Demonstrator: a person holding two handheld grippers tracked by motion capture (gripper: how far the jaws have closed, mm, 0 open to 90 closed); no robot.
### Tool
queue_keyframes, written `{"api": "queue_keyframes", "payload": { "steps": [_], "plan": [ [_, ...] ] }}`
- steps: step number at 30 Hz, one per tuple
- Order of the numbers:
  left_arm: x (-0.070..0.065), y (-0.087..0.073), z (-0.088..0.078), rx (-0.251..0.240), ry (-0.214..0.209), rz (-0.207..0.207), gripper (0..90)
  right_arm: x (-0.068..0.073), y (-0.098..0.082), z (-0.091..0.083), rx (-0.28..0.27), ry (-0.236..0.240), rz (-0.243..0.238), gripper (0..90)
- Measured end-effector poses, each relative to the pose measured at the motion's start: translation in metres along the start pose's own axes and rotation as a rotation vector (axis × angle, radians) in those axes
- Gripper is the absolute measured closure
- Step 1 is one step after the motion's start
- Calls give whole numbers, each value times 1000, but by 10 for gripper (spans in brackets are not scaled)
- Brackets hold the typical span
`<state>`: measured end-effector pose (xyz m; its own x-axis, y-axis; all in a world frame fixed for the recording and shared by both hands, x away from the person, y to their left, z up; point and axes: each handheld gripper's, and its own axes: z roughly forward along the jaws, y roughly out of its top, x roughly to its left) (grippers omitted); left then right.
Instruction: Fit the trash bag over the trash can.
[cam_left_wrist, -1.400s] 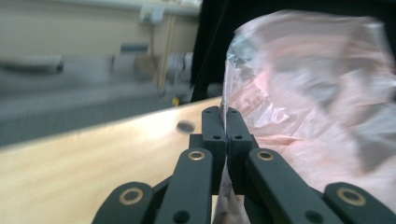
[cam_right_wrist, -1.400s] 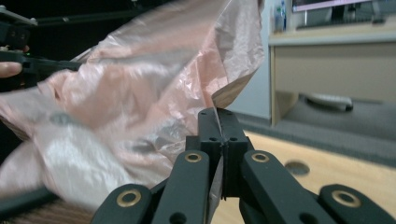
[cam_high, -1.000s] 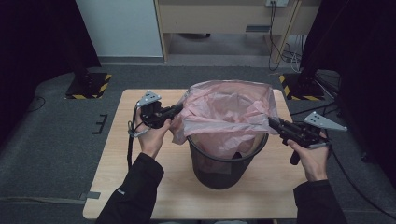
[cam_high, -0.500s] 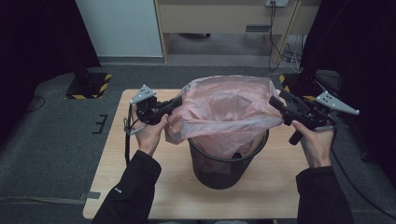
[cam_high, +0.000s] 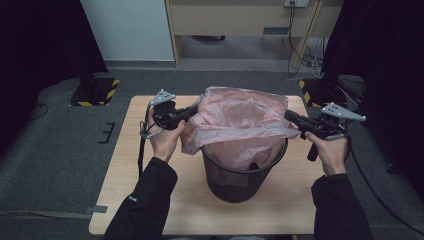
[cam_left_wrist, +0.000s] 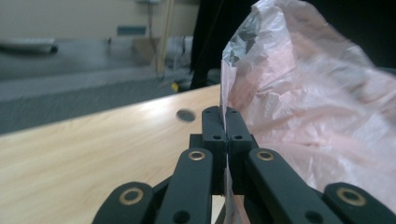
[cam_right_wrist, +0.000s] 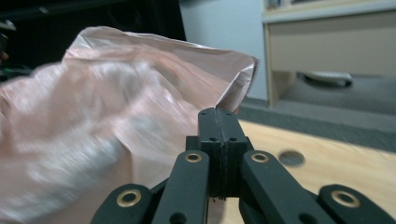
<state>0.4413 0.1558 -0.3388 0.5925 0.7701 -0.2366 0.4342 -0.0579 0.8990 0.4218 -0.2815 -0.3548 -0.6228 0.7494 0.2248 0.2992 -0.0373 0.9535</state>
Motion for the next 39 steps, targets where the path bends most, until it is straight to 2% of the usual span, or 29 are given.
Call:
{"api": "queue_keyframes", "payload": {
  "steps": [1,4,5,6,7,8,11,12,14,15,16,17,18,21,23,26,28,32,35,39],
  "plan": [
    [1,-1,2,14,7,-4,898,-2,-3,0,17,-14,-7,900],
    [5,-9,12,104,35,-27,898,-4,-13,4,58,-24,-14,900],
    [6,-11,14,135,28,-38,898,-5,-17,6,76,-26,-24,900],
    [8,-16,16,193,26,-53,898,-5,-19,7,86,-27,-29,900],
    [9,-19,17,223,23,-55,898,-4,-23,8,114,-24,-41,900],
    [11,-23,17,246,0,-84,898,-4,-25,8,126,-22,-46,900],
    [15,-27,12,227,-29,-117,890,-4,-30,7,149,-5,-47,900],
    [17,-29,9,242,-43,-141,869,-4,-31,7,151,-1,-42,900],
    [19,-31,6,233,-46,-153,822,-2,-30,6,168,7,-37,900],
    [20,-31,4,209,-35,-154,767,-2,-30,6,169,6,-37,900],
    [21,-31,1,185,-26,-145,673,-1,-29,5,164,3,-35,881],
    [21,-32,-3,136,-13,-145,580,-1,-28,3,151,-1,-31,826],
    [23,-32,-10,74,-15,-146,537,-1,-26,1,129,-15,-22,764],
    [23,-30,-29,-60,1,-143,450,-1,-20,-8,22,-36,-7,614],
    [21,-27,-41,-114,7,-132,425,1,-16,-15,-43,-45,-9,574],
    [15,-24,-61,-187,-1,-113,394,5,-9,-24,-112,-51,-9,506],
    [10,-23,-71,-213,-7,-96,388,9,-5,-30,-158,-53,-13,460],
    [-5,-28,-88,-252,-28,-60,381,20,1,-40,-193,-23,-27,443],
    [-20,-37,-94,-237,-67,-48,384,32,1,-44,-198,20,-44,431],
    [-35,-47,-91,-201,-112,-36,381,45,-2,-47,-194,64,-54,420]
  ]
}}
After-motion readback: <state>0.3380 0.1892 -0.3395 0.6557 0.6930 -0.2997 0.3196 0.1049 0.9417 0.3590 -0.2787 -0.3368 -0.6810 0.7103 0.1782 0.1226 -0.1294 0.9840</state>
